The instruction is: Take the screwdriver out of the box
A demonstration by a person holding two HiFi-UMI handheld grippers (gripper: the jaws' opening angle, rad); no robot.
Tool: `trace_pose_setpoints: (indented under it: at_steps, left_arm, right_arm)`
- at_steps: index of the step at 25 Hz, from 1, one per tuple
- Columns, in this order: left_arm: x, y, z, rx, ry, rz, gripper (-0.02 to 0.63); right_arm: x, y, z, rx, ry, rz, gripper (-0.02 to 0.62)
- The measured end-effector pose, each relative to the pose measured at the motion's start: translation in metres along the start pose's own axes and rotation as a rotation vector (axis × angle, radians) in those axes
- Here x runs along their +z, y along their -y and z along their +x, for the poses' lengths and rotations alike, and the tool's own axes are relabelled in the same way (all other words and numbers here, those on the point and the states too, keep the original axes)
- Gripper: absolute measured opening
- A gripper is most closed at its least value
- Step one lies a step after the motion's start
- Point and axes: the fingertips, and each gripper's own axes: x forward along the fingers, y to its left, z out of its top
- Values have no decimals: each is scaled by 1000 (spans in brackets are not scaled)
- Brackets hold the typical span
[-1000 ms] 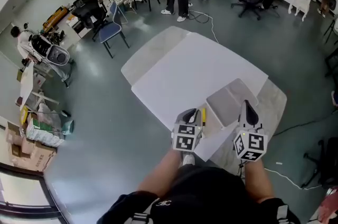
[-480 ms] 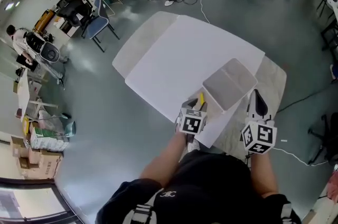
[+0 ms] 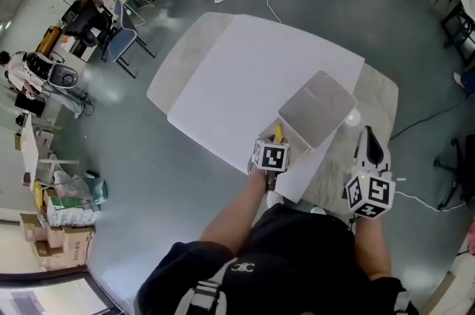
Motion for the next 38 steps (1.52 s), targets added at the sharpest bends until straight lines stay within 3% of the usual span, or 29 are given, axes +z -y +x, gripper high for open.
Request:
trace_pose_setpoints:
  at_steps: [2, 5, 9, 10, 14, 20, 24, 26, 38]
  left_arm:
    - [-5, 0, 13, -13, -30, -27, 143]
    - [0, -17, 24, 34, -37, -96, 134]
    - [-4, -9, 44, -70, -104, -344, 130]
    - [-5, -10, 47, -69, -119, -373, 101]
    - [3, -19, 55, -21, -153, -353, 115]
    - [-6, -9, 78, -47, -266, -405, 133]
    - [-15, -24, 91, 120, -357, -386, 97]
    - [-16, -28, 94, 163, -382, -354, 81]
    - [-23, -25, 96, 140, -474, -288, 87]
  right_arm:
    - [-5, 2, -4, -16, -6, -5, 9]
    - [-8, 8, -7, -38, -13, -10, 9]
    - [-8, 14, -8, -64, -20, 1, 9]
    - [-8, 15, -9, -68, -20, 2, 9]
    - [-6, 14, -13, -80, -11, 4, 9]
    - [-6, 22, -16, -101, 1, 16, 9]
    - [-6, 33, -18, -114, 13, 25, 9]
    - [-4, 36, -18, -117, 14, 29, 9]
    - [-1, 33, -18, -85, 17, 22, 9]
